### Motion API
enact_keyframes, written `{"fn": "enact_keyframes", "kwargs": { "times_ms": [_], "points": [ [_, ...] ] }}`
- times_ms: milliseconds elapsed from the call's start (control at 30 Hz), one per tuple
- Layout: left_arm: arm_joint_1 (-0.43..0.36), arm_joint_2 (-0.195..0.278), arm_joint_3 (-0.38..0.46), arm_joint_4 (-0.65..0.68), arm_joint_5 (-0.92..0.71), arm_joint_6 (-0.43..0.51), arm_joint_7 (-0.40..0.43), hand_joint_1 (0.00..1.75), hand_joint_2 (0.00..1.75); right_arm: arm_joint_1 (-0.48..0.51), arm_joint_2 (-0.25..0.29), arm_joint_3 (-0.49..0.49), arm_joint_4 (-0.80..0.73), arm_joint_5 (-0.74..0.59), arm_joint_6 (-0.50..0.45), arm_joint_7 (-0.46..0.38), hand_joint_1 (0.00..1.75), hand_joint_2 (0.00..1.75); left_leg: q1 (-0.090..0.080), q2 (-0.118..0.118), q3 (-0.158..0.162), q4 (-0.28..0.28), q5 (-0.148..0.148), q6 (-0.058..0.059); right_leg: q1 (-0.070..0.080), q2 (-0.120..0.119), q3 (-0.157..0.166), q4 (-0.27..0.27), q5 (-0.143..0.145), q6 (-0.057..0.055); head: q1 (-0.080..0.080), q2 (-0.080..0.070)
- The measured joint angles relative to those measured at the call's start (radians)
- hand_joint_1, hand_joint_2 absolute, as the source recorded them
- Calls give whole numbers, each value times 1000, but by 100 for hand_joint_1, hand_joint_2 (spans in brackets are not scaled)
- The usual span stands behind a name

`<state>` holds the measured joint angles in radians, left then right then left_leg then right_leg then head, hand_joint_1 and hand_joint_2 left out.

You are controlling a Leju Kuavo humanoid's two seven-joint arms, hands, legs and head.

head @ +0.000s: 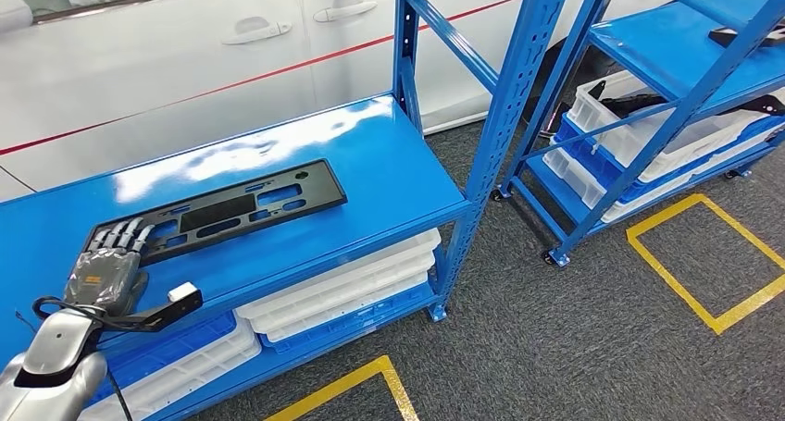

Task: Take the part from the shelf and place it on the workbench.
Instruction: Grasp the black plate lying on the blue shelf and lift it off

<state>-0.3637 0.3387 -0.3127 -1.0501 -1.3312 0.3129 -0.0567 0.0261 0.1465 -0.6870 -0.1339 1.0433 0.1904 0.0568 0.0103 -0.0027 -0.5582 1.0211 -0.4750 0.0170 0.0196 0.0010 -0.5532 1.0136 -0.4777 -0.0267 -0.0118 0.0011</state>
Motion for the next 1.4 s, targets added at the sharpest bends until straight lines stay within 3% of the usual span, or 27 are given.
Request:
{"fn": "enact_keyframes", "kwargs": {
  "times_ms": [100,600,1400],
  "points": [
    [-7,1,-11,9,0,4,-3,175,175,0,0,0,0,0,0,-2,0,0,0,0,0,-1,1,-1,0,0,0,0,0,0,0,0],
    [-67,-13,-60,115,33,36,-36,175,175,-1,0,6,0,3,-1,2,0,0,0,0,10,-8,2,-3,-1,0,7,0,-1,-1,0,0],
    [-58,-9,-66,117,52,27,-23,175,175,-1,-1,14,0,6,12,-8,0,0,0,0,14,-12,1,-4,-1,0,10,0,-3,-4,0,0]
  ]
}}
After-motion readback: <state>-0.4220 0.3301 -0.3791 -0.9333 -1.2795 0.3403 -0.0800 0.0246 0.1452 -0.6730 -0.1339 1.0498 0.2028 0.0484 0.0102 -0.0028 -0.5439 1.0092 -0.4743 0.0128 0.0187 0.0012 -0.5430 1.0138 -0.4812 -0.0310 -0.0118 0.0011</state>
